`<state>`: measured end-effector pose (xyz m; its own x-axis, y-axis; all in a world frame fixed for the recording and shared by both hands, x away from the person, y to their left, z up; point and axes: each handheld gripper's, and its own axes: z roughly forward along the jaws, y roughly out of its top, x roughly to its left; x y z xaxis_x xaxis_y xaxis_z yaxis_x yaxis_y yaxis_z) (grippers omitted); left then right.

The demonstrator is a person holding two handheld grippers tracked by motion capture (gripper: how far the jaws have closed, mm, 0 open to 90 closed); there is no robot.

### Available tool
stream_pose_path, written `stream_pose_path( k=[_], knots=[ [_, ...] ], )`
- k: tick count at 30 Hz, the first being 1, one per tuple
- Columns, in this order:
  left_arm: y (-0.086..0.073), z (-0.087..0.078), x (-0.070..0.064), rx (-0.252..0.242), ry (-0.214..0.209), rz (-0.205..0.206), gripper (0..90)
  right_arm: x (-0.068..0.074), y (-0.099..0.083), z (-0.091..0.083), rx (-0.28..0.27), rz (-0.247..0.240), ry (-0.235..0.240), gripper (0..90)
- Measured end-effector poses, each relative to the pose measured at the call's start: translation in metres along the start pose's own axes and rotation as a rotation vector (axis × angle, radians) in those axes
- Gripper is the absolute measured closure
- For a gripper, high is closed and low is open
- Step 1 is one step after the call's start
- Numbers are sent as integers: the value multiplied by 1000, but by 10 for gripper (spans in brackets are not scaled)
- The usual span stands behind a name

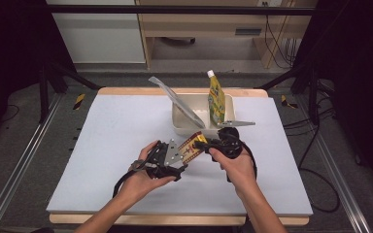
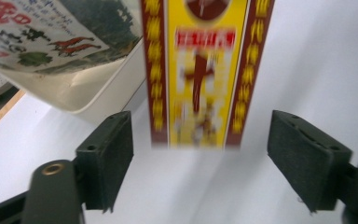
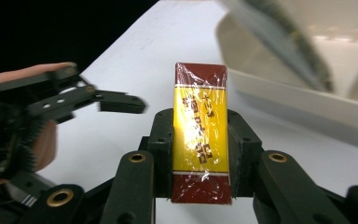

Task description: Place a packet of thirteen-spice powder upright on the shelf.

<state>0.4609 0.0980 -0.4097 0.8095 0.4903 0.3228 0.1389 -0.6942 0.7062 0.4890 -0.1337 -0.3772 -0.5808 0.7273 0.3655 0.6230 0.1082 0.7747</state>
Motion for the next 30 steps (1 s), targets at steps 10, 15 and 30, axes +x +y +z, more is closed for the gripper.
stream_pose_path(
  k=[10, 15, 30],
  knots=[
    [-31, -18, 20, 5, 37, -123, 135, -21, 5, -38, 22, -44, -180, 679],
    [-56, -26, 32, 15, 62, -183, 110, -34, 8, -57, 39, -26, -249, 679],
    [-109, -49, 45, 79, 125, -256, 94, -59, 54, -80, 79, -5, -428, 678]
  ],
)
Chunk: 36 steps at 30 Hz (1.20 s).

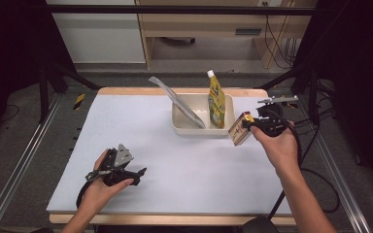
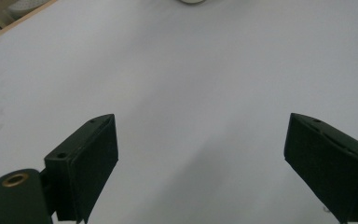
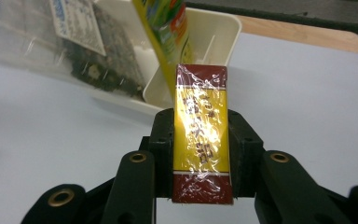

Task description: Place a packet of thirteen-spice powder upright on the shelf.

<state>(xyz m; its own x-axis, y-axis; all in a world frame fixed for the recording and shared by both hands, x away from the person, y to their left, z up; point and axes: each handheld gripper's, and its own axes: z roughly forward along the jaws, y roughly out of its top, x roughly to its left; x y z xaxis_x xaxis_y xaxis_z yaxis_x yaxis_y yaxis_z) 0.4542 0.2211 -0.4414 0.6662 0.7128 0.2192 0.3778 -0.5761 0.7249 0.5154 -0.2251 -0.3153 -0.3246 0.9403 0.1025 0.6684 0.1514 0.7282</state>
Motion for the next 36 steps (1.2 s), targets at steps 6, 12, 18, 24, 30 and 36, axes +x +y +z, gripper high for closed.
stream_pose_path(
  k=[6, 12, 18, 24, 30, 36],
  knots=[
    [-6, -4, 4, -2, 21, -29, 82, -3, 24, 1, 12, 16, -43, 677],
    [-9, -6, 8, 3, 35, -37, 81, -3, 46, 5, 0, 22, -81, 677],
    [-11, -5, 9, 7, 45, -47, 81, -2, 65, 14, -4, 27, -100, 677],
    [-11, -5, 10, 11, 48, -47, 81, -2, 81, 23, -20, 58, -114, 677],
    [-11, -6, 10, 9, 50, -48, 81, 3, 93, 31, -30, 70, -128, 677],
    [-11, -6, 10, 4, 51, -46, 82, 9, 103, 37, -42, 65, -147, 677]
  ],
)
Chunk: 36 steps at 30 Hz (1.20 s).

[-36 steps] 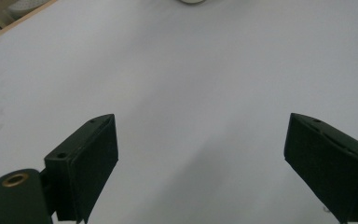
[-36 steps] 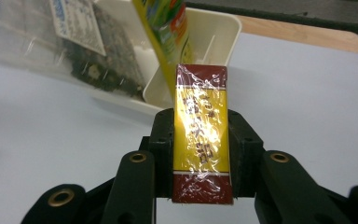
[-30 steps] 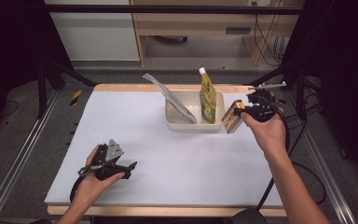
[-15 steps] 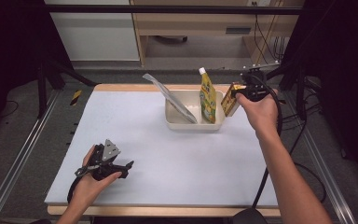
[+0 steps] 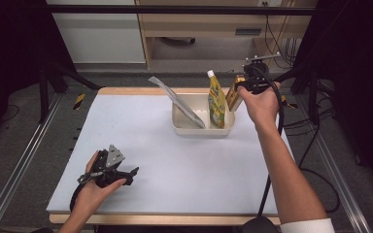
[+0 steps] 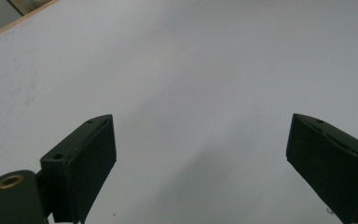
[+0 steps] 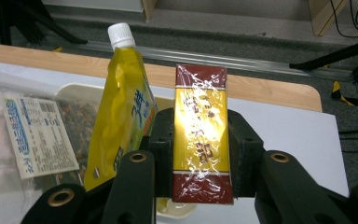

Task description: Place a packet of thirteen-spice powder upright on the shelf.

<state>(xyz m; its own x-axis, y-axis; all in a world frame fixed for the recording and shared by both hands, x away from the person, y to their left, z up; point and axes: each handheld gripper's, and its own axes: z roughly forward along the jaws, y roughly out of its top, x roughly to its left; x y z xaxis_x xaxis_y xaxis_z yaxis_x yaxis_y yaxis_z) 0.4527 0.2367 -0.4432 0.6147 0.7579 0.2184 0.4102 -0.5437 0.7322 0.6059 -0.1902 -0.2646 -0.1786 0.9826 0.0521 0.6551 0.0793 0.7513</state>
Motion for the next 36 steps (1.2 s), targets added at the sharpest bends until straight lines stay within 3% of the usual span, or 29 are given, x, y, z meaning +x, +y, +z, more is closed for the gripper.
stream_pose_path(
  k=[12, 16, 24, 36],
  knots=[
    [-1, 2, -1, 13, -4, -2, 83, 3, 2, 19, 21, 24, -26, 677],
    [-2, 4, -2, 17, -9, -4, 84, 5, 0, 26, 28, 10, -37, 677],
    [-4, 7, -5, 25, -15, -7, 85, 8, -5, 39, 48, 38, -45, 676],
    [-4, 9, -7, 32, -31, 3, 88, 13, -8, 50, 63, 49, -80, 677]
  ],
)
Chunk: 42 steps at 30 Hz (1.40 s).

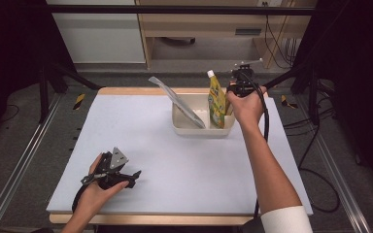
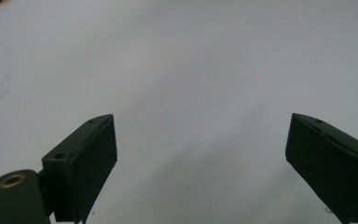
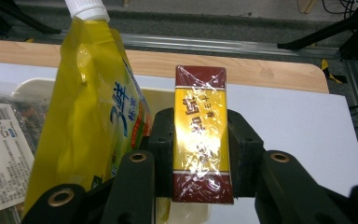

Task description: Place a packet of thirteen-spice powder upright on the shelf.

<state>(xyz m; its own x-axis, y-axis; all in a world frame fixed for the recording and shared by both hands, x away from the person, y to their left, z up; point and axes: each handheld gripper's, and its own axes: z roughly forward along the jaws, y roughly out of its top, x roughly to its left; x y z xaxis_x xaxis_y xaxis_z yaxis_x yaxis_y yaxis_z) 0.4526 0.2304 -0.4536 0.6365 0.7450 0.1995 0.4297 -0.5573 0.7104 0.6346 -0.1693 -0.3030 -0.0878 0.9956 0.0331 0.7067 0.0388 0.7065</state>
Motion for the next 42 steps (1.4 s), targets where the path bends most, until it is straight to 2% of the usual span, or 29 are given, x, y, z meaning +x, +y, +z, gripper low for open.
stream_pose_path(
  k=[15, 25, 42],
  knots=[
    [0, 1, -2, 2, -7, 0, 89, -7, -6, 9, 11, 12, -26, 676],
    [0, 1, -2, 13, -8, 14, 89, -4, -10, 16, 22, 3, -38, 676],
    [0, 2, -4, 16, -9, 28, 89, -10, -20, 33, 50, 35, -5, 675]
  ],
)
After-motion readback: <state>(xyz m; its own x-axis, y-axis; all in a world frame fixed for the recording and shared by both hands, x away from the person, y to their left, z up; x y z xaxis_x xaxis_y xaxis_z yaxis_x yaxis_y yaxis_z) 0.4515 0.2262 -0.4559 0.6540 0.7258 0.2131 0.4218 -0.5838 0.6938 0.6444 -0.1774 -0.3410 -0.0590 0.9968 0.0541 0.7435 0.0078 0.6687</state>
